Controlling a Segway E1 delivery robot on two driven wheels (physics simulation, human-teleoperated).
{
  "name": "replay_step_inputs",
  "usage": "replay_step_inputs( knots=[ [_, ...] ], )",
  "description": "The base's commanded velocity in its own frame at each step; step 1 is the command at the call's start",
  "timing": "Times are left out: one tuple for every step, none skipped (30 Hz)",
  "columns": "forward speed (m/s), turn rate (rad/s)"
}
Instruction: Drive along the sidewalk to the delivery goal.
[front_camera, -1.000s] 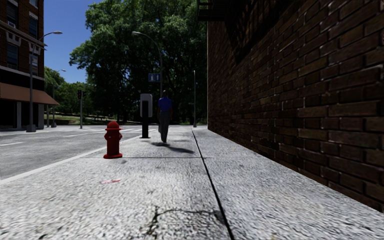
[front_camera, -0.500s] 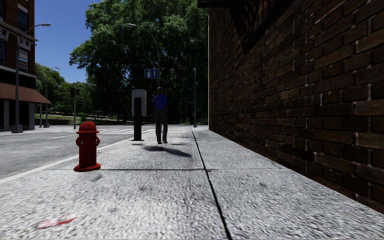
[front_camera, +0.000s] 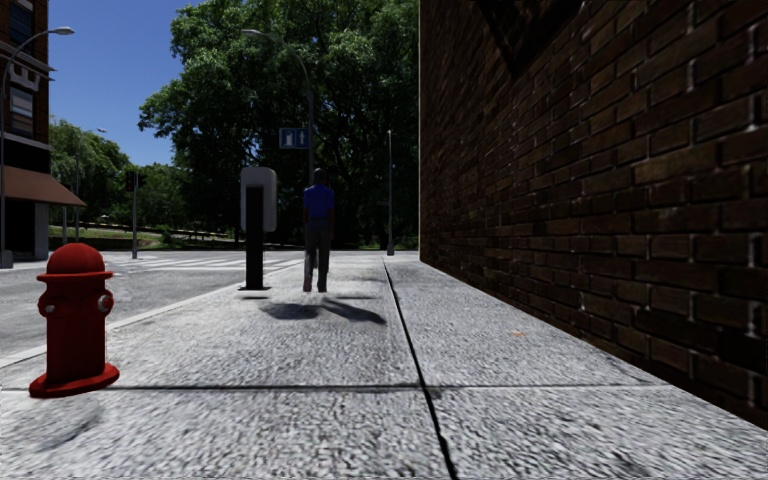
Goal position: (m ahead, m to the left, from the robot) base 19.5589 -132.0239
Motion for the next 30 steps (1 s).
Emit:
replay_step_inputs(
  knots=[
    [2.0,0.0],
    [2.0,0.0],
    [2.0,0.0],
    [2.0,0.0],
    [2.0,0.0],
    [2.0,0.0],
    [2.0,0.0],
    [2.0,0.0],
    [2.0,0.0],
    [2.0,0.0],
    [2.0,0.0],
    [2.0,0.0],
    [2.0,0.0],
    [2.0,0.0],
    [2.0,0.0],
    [2.0,0.0],
    [2.0,0.0],
    [2.0,0.0],
    [2.0,0.0],
    [2.0,0.0],
    [2.0,0.0],
    [2.0,0.0],
    [2.0,0.0],
    [2.0,0.0],
    [2.0,0.0],
    [2.0,0.0],
    [2.0,0.0],
    [2.0,0.0],
    [2.0,0.0],
    [2.0,0.0]
  ],
)
